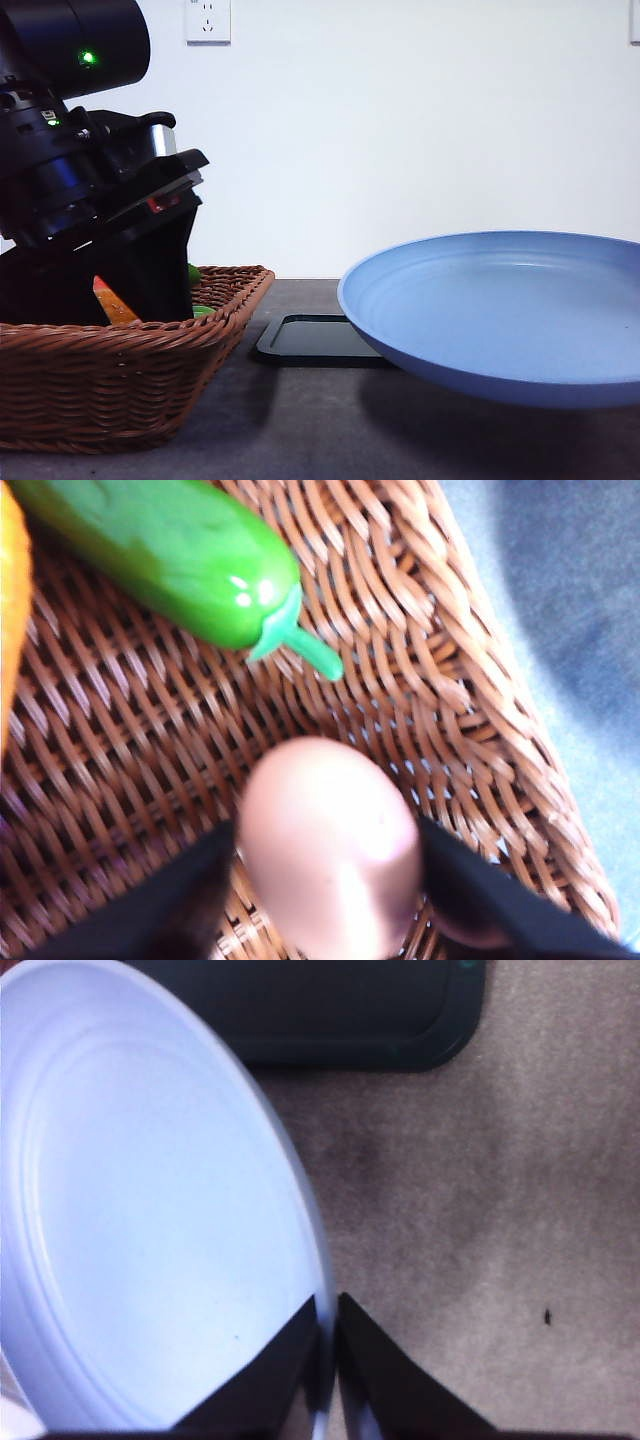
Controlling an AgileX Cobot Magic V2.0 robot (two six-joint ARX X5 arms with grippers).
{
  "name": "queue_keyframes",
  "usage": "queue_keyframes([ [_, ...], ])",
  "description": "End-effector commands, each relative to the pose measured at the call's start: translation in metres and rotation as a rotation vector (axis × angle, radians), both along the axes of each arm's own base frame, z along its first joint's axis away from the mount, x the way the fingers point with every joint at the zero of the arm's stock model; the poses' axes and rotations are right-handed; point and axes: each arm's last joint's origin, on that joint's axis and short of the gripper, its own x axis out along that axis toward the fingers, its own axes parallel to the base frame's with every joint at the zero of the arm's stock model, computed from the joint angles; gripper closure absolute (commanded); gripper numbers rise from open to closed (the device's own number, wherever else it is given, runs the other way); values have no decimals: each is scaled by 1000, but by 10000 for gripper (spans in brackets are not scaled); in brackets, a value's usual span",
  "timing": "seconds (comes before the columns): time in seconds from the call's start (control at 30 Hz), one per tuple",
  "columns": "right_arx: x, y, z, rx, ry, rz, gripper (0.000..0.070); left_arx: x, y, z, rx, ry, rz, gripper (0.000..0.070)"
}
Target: Transfer egg from basket to plate and serve
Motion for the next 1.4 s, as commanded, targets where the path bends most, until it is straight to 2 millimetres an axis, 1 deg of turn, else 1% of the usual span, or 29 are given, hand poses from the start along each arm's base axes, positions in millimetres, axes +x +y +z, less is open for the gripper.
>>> queue_keyframes([
  [0.0,2,1,4,2,-18,9,700,2,-4,0,7,-2,-15,459],
  [0.13,2,1,4,2,-17,9,700,2,-4,1,8,-4,-20,500],
  [0.27,2,1,4,5,-16,10,700,1,-4,9,35,10,-46,501],
  [0.37,2,1,3,4,-10,10,700,4,-6,28,44,10,-63,501],
  [0.47,2,1,3,10,1,-2,700,10,-14,55,-27,-7,-96,501],
  [0.57,2,1,3,17,6,-7,700,14,-30,85,-166,-63,-176,501],
  [0.63,1,1,3,20,9,-10,700,13,-43,102,-247,-136,-231,500],
  [0.7,1,1,3,22,12,-13,700,10,-57,112,-309,-214,-278,500],
  [0.77,1,1,3,32,17,-9,700,4,-69,118,-354,-282,-333,500],
  [0.83,0,2,3,56,28,3,700,-2,-82,118,-359,-341,-399,500],
  [0.9,-1,3,3,85,37,19,700,-10,-94,113,-316,-391,-457,499],
  [1.0,-2,3,3,111,50,34,700,-18,-111,98,-216,-446,-528,498],
  [1.13,-4,3,2,108,75,36,700,-23,-130,74,-126,-445,-611,498],
  [1.23,-5,3,2,106,84,39,700,-24,-139,58,-89,-420,-653,498],
  [1.37,-5,3,1,104,88,41,700,-23,-145,42,-51,-389,-671,494],
])
